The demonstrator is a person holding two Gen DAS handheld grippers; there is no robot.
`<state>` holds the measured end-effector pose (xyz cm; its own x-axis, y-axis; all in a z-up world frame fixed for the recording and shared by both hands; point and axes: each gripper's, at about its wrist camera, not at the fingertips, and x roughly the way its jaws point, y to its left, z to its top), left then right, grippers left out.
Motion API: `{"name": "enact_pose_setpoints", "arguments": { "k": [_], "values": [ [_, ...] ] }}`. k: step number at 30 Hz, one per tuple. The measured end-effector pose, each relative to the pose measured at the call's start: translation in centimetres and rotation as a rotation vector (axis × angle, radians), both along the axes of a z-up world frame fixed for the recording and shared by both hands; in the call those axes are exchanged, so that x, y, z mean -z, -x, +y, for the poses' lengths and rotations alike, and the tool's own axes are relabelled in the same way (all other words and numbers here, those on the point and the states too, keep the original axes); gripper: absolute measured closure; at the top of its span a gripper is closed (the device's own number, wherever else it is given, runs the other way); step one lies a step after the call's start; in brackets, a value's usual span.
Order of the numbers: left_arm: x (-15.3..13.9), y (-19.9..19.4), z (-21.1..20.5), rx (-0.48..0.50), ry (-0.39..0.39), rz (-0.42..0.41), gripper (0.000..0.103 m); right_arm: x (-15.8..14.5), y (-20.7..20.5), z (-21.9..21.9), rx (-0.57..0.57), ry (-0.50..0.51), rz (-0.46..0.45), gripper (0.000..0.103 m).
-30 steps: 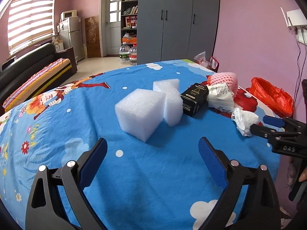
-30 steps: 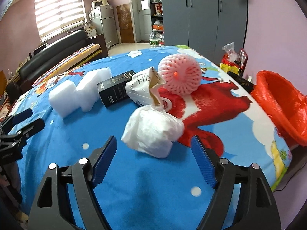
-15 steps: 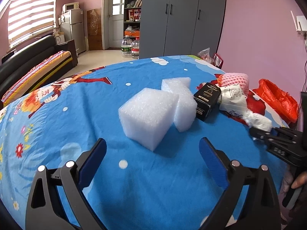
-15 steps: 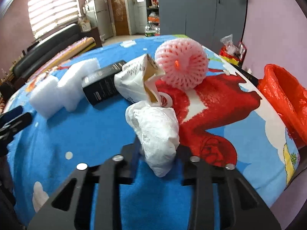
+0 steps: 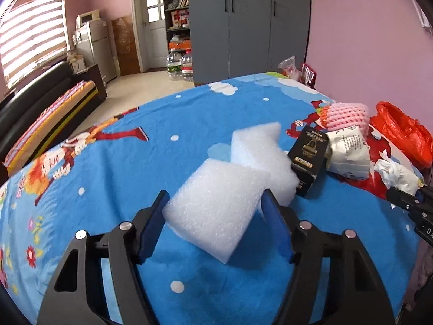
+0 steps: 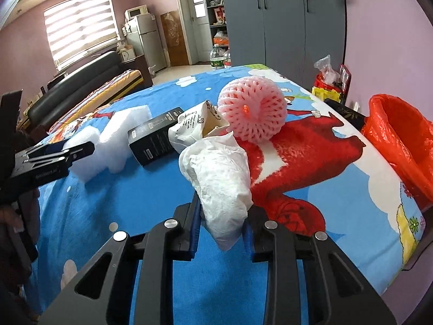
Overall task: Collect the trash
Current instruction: 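Grasp the white foam block with the left tool while the right tool grasps the white bag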
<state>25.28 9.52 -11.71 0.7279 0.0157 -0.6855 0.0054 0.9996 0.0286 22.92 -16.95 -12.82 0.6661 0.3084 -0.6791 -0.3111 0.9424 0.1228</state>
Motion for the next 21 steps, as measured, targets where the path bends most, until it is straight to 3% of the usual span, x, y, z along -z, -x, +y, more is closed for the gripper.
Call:
{"name": "enact_pose_setpoints", "arguments": {
  "k": [4, 21],
  "values": [
    [-1.0, 2.3, -1.0, -0.007, -0.012, -0.067, 0.038, -0.5, 0.8, -0.6, 0.003, -0.003, -0.015, 0.074],
    [-3.0, 10.3, -5.6, 0.085, 0.007, -0.109, 0.038, -2.2, 5.0, -2.4, -0.010, -0.034, -0.054, 0.074]
  ]
}}
